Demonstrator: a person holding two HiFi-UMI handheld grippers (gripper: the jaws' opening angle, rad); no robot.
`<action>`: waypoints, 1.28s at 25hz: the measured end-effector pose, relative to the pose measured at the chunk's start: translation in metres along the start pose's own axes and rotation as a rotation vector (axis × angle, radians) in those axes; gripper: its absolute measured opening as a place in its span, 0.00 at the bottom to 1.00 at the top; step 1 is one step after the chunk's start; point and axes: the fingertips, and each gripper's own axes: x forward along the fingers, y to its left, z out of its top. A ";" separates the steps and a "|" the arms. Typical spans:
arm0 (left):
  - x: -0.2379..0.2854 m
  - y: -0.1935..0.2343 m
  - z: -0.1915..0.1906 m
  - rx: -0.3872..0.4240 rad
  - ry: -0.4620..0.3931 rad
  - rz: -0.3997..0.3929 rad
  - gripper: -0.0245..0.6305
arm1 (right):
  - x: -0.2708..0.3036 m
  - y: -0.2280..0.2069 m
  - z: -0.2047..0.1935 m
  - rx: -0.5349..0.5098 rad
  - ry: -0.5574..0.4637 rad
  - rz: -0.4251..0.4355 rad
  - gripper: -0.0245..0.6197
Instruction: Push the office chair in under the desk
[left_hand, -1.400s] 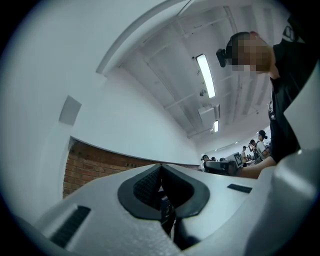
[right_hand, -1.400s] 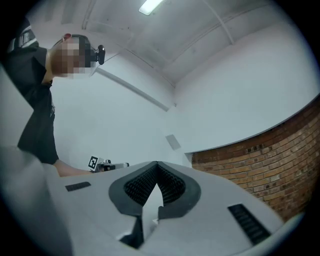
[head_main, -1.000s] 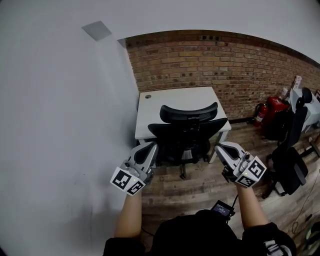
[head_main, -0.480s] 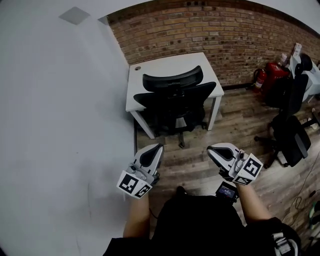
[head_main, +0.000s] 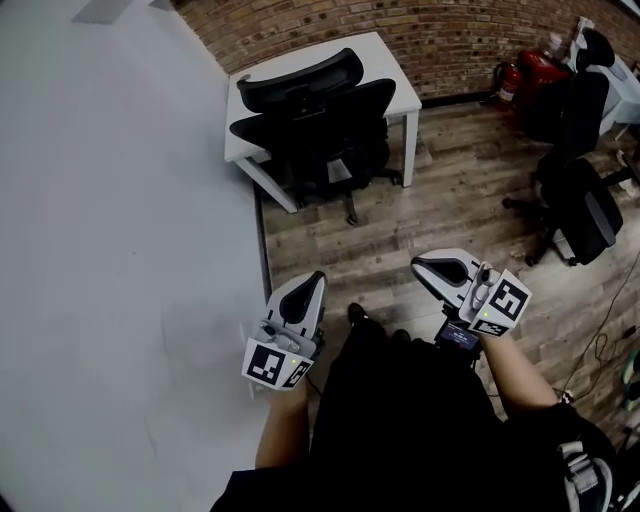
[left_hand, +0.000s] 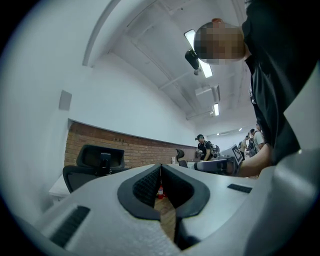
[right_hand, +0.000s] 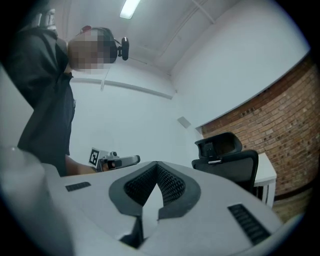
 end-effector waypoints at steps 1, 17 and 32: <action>-0.003 -0.010 -0.003 0.002 0.017 -0.005 0.06 | -0.004 0.004 -0.002 0.021 -0.013 0.006 0.05; -0.063 -0.082 -0.003 0.018 0.079 -0.100 0.06 | -0.017 0.095 -0.022 0.046 -0.030 0.033 0.05; -0.217 -0.037 -0.007 -0.065 0.083 -0.099 0.06 | 0.055 0.212 -0.050 -0.045 0.050 0.020 0.05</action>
